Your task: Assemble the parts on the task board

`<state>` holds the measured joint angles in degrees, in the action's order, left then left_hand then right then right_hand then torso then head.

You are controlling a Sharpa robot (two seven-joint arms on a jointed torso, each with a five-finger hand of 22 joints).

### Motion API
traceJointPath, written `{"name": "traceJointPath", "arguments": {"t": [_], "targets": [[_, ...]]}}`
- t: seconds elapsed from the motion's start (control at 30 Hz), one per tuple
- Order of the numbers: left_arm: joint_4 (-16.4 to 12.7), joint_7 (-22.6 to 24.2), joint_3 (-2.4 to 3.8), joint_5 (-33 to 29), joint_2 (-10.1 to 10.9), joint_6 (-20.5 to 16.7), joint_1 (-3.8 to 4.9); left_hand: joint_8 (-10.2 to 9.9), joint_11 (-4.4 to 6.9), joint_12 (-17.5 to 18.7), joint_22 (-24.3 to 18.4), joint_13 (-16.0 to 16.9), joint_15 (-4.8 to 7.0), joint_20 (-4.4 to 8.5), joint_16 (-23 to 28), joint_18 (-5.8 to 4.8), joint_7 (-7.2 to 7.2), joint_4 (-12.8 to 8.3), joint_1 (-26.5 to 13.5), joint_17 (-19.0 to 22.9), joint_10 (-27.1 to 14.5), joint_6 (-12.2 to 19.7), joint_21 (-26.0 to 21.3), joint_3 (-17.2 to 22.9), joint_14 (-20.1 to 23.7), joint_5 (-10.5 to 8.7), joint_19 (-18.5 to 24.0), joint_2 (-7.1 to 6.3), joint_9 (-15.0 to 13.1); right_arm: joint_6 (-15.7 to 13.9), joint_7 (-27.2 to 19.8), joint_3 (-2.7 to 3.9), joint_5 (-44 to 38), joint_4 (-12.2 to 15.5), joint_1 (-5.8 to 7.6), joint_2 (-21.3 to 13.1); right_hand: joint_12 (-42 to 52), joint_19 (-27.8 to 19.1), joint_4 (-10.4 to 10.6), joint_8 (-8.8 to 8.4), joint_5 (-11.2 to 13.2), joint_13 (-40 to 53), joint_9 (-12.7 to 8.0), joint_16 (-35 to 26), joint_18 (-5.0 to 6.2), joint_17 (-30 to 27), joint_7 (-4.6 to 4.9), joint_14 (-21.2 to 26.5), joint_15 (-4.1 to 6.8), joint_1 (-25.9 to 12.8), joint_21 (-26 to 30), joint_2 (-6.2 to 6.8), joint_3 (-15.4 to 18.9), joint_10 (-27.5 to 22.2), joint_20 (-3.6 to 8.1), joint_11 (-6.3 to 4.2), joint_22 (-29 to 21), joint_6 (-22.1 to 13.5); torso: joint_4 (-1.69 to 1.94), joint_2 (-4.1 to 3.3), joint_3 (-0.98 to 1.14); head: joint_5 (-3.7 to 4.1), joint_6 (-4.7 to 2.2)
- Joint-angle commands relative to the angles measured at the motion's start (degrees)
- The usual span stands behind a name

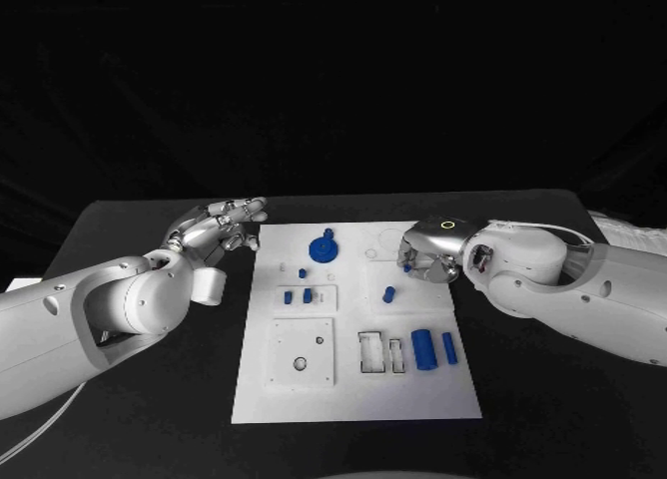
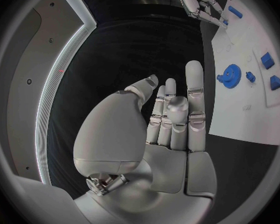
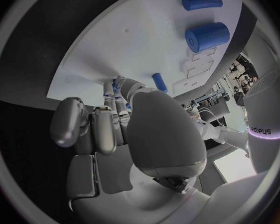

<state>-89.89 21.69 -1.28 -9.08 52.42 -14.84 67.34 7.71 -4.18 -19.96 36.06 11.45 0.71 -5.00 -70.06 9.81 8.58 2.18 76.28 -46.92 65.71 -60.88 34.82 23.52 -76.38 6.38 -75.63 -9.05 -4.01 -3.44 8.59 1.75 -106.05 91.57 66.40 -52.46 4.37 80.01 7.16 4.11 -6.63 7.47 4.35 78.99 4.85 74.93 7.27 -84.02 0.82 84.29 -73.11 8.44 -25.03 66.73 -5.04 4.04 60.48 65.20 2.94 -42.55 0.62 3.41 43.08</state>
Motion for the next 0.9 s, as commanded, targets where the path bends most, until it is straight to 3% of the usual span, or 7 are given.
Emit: {"name": "traceJointPath", "arguments": {"t": [0.03,0.33,0.5,0.9], "targets": [[-0.2,0.53,0.04,-0.3,0.01,0.67,0.0,0.26,0.07,-0.29,-0.06,0.05,-0.13,0.02,0.38,0.54,0.17,-0.3,0.39,0.09,-0.43,0.39,-0.18,-0.03,0.36,0.28,0.37,0.28,0.09,2.7,-0.08,-0.2,-0.56,-0.3,-0.34,0.14,-0.21,0.22,-0.27,-0.11,0.3,-0.32,0.15,-0.02,0.74,1.67,-0.07,-3.44,-0.16,-0.43,0.28,-0.34,-0.77,0.72,-0.2,0.01,0.1,0.72,-0.01,-0.01,-0.01,-0.05,0.15],[-0.27,0.44,0.04,-0.3,0.01,0.35,0.01,0.23,-0.07,-0.68,-0.08,0.21,-0.23,-0.05,0.33,0.53,0.34,-0.46,0.55,0.16,-1.0,0.79,-0.25,-0.05,0.4,0.29,0.35,0.3,0.14,4.06,0.22,-0.2,-0.56,-0.7,-0.44,0.62,-0.21,0.37,-1.02,0.06,1.18,-1.21,0.42,0.24,0.69,1.88,-0.14,-3.49,-0.05,-1.08,0.07,-1.16,-2.6,1.97,-0.1,-0.12,0.42,1.73,-0.01,0.01,0.0,-0.15,0.44],[-0.25,0.42,0.04,-0.35,-0.01,0.16,0.01,0.24,-0.12,-0.87,-0.09,0.27,-0.27,-0.08,0.33,0.53,0.39,-0.55,0.68,0.24,-1.24,0.94,-0.27,-0.02,0.42,0.3,0.34,0.34,0.14,4.18,0.57,-0.2,-0.74,-0.77,-0.48,0.81,-0.25,0.51,-1.8,0.08,2.92,-1.66,0.6,0.5,0.64,2.12,-0.19,-3.55,0.05,-1.08,-0.16,-1.94,-3.98,2.66,0.02,-0.26,0.74,2.16,-0.03,0.06,-0.02,-0.18,0.51],[-0.24,0.44,0.04,-0.17,-0.11,-0.08,0.02,0.26,-0.18,-1.15,-0.1,0.37,-0.31,-0.12,0.3,0.53,0.46,-0.71,0.87,0.3,-1.57,1.14,-0.3,0.02,0.45,0.31,0.33,0.37,0.15,0.13,1.64,-0.19,-2.0,0.71,-0.63,0.65,-0.31,0.66,-2.28,0.09,3.04,-1.9,0.69,0.76,0.58,2.4,-0.11,-3.62,0.1,-1.1,-0.41,-2.18,-4.67,2.92,0.07,-0.29,1.13,2.36,0.0,0.11,-0.01,-0.15,0.58]]}}
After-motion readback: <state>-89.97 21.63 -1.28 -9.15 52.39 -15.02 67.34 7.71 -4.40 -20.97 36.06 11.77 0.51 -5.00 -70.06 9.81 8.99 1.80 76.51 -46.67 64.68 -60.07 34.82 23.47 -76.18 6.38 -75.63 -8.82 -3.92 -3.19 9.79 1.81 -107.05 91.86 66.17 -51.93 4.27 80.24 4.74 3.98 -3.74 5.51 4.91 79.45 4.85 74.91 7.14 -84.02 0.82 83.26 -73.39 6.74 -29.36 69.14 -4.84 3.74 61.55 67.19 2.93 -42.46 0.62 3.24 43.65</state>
